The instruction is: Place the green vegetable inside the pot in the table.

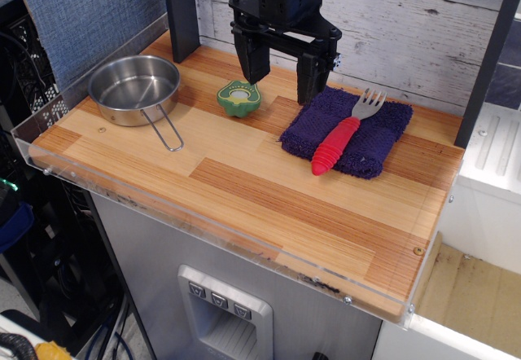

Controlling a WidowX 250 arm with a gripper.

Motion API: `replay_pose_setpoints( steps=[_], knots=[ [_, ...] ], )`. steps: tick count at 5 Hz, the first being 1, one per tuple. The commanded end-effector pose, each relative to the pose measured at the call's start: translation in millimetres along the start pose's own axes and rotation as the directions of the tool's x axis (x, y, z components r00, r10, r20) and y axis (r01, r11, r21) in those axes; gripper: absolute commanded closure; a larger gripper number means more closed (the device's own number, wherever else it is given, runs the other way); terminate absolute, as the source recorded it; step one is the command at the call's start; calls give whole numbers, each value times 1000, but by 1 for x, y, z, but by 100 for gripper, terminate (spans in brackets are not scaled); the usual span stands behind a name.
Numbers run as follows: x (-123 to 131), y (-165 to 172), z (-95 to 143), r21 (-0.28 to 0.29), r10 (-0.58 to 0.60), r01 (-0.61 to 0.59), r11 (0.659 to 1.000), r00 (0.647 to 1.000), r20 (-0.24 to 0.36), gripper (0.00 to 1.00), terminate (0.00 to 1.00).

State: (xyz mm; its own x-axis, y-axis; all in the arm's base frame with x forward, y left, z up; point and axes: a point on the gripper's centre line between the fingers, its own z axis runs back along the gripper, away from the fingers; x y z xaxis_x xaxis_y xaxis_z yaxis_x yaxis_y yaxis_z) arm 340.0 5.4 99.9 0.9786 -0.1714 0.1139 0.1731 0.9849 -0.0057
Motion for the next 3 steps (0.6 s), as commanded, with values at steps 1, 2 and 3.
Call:
replay_pose_setpoints(
  steps=[1, 2, 3],
  knots=[
    [0, 0, 0, 0, 0, 0, 1000, 1000, 0, 0, 0],
    [4, 26, -3, 9, 6, -6, 1000, 1000, 19, 0, 0],
    [11, 48, -12, 11, 9, -9, 1000, 1000, 16, 0, 0]
  ],
)
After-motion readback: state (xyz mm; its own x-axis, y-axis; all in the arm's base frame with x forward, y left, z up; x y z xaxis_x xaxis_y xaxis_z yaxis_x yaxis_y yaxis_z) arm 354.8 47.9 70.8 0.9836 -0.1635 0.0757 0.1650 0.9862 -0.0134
